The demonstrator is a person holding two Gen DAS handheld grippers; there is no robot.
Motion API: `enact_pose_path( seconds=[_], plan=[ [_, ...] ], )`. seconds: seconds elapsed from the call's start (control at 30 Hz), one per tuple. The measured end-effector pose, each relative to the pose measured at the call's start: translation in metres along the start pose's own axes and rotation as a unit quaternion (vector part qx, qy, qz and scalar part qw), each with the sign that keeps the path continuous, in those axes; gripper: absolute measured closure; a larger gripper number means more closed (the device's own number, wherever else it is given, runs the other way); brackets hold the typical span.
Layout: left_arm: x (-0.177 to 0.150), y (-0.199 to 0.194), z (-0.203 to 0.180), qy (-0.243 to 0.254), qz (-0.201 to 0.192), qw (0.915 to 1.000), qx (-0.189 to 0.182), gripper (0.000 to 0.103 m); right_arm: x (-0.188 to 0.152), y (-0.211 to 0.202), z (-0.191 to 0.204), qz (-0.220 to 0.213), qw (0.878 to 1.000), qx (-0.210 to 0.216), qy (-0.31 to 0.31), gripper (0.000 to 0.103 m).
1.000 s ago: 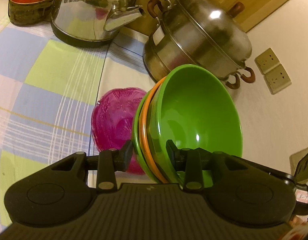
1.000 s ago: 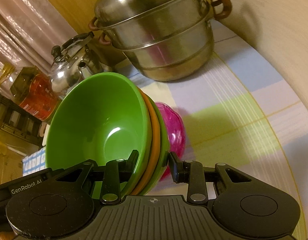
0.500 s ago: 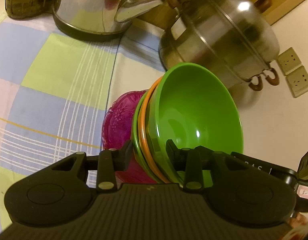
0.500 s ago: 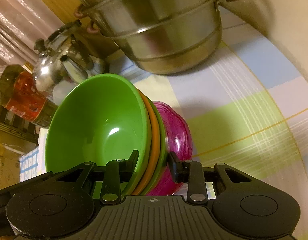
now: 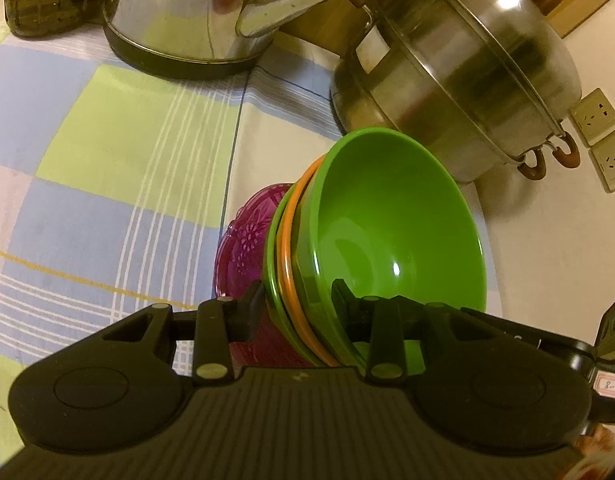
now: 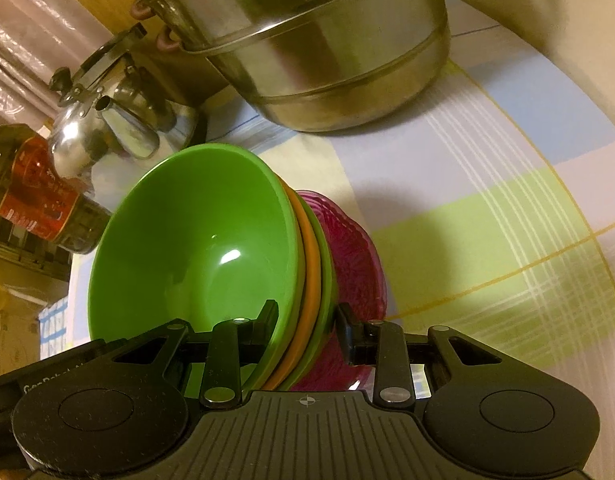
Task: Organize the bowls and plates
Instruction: 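Lower the bowl stack onto the pink dish stack with both tools, then open both tools and pull them back from the stack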
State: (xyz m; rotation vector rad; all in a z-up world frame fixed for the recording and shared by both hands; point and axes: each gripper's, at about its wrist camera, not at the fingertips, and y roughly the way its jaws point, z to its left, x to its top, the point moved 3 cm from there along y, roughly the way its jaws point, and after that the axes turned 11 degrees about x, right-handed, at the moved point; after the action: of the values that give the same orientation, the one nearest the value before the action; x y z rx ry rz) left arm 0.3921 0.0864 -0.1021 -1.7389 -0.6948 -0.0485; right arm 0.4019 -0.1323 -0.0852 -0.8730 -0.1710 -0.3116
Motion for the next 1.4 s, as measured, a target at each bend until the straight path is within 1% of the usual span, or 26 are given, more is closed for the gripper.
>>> enact_pose_path(
  seconds=[0.2, 0.37, 0.47, 0.57, 0.6, 0.7, 0.8, 0.93, 1.07, 1.27, 1.3, 1.4],
  plan=[
    [-0.001, 0.0, -0.002, 0.004, -0.002, 1.0, 0.005, 0.071, -0.001, 0.001, 0.0, 0.001, 1.0, 0.003, 0.001, 0.071],
    [-0.001, 0.0, -0.001, 0.003, -0.003, 1.0, 0.003, 0.071, 0.0, 0.0, -0.002, 0.0, 1.0, 0.008, 0.009, 0.071],
    [-0.002, -0.001, -0.001, 0.001, -0.005, 1.0, 0.002, 0.071, 0.0, 0.001, -0.001, 0.0, 1.0, 0.008, 0.005, 0.071],
    [-0.003, -0.001, 0.0, -0.001, -0.007, 1.0, -0.001, 0.07, -0.001, 0.0, 0.0, -0.001, 1.0, 0.008, -0.005, 0.069],
    [-0.003, -0.001, 0.0, -0.002, -0.008, 1.0, 0.0, 0.069, -0.001, -0.001, 0.001, -0.004, 1.0, 0.009, -0.009, 0.067],
    [-0.004, -0.004, 0.0, -0.002, -0.01, 0.9999, 0.004, 0.062, -0.001, -0.007, 0.003, -0.015, 1.0, 0.013, -0.012, 0.057],
    [-0.005, -0.01, 0.001, -0.007, -0.016, 0.9998, -0.006, 0.056, 0.001, -0.013, 0.005, -0.024, 0.999, 0.016, -0.015, 0.054],
    [-0.006, -0.022, 0.0, -0.007, -0.027, 0.9996, -0.009, 0.051, 0.001, -0.023, 0.009, -0.033, 0.999, 0.017, -0.018, 0.053],
    [-0.01, -0.036, -0.002, -0.008, -0.043, 0.999, -0.013, 0.049, 0.001, -0.035, 0.015, -0.042, 0.999, 0.022, -0.021, 0.053],
    [-0.017, -0.058, -0.008, 0.008, -0.069, 0.9976, -0.001, 0.045, -0.006, -0.056, 0.024, -0.055, 0.998, 0.027, -0.029, 0.053],
    [-0.018, -0.063, -0.009, 0.011, -0.074, 0.9972, 0.002, 0.043, -0.008, -0.06, 0.025, -0.057, 0.998, 0.027, -0.031, 0.053],
    [-0.024, -0.076, -0.011, 0.021, -0.091, 0.9956, 0.011, 0.042, -0.012, -0.071, 0.028, -0.061, 0.997, 0.027, -0.037, 0.053]
  ],
)
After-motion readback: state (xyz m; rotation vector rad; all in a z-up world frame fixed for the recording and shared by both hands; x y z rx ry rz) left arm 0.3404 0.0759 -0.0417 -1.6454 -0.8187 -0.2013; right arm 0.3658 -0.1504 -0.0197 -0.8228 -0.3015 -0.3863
